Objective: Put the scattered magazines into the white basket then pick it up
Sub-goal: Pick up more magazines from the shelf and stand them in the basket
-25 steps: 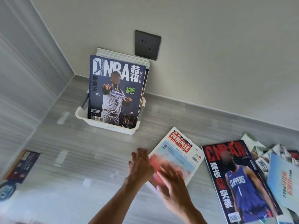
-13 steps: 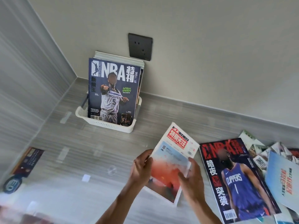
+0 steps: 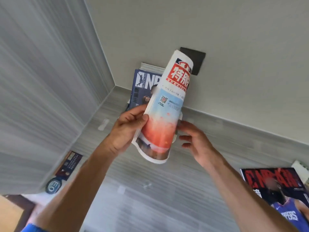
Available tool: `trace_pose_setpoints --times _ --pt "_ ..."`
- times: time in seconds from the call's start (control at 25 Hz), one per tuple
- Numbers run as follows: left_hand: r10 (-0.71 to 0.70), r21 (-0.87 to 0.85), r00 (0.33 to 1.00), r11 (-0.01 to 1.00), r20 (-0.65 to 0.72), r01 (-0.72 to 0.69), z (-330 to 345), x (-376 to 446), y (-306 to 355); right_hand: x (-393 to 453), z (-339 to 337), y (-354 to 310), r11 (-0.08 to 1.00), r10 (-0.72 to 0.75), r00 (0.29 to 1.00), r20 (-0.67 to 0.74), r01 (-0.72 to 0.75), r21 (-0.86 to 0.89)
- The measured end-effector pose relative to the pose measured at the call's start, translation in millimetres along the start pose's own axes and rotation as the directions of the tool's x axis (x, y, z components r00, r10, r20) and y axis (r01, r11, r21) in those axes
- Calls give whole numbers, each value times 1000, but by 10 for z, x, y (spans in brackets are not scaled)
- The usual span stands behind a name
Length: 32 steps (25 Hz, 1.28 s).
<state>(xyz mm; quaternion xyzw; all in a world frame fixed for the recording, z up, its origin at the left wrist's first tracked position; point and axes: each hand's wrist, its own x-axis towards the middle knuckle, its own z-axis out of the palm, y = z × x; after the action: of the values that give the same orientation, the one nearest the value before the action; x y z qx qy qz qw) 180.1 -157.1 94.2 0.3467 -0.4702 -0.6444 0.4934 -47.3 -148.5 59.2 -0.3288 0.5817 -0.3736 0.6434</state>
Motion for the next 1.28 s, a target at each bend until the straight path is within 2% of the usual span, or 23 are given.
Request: trace_pose_setpoints --times 0.16,0.24,0.32,0.44,0.52,0.68,0.84,0.96,1.08,1.12,1.2,1.28 --pt "-34 -39 999 999 -26 33 -280 225 244 206 244 -132 995 -81 994 71 77 70" --pt "-86 -36 996 996 34 87 -351 284 288 290 314 -172 994 -50 985 166 34 101" --pt "-135 -21 991 991 19 136 -382 275 300 277 377 -158 989 -46 973 228 13 145" --pt "-152 90 958 980 -243 178 -497 250 292 243 355 -130 967 -91 994 58 74 243" --pt "-124 188 912 959 -392 212 -562 326 291 308 277 -233 965 -126 989 -82 141 219" --pt "64 484 841 840 -538 246 -680 725 219 559 371 -589 955 -288 927 -239 295 -9" --pt "25 513 755 748 -656 421 -792 986 -52 739 568 -470 975 -224 924 -310 217 -56" --pt "-68 517 760 693 -646 502 -848 1042 -322 804 606 -199 986 -164 941 -296 144 -87" --pt "-223 597 814 581 -536 552 -805 924 -466 837 577 -63 981 -183 946 -267 158 -113" --pt "-220 653 839 541 -498 530 -748 826 -505 791 566 -32 972 -206 942 -265 166 -163" --pt "-98 763 893 485 -438 427 -525 567 -588 588 479 99 965 -232 934 -273 185 -187" --pt "8 815 941 501 -339 290 -154 305 -680 278 224 375 969 -208 928 -308 153 -192"
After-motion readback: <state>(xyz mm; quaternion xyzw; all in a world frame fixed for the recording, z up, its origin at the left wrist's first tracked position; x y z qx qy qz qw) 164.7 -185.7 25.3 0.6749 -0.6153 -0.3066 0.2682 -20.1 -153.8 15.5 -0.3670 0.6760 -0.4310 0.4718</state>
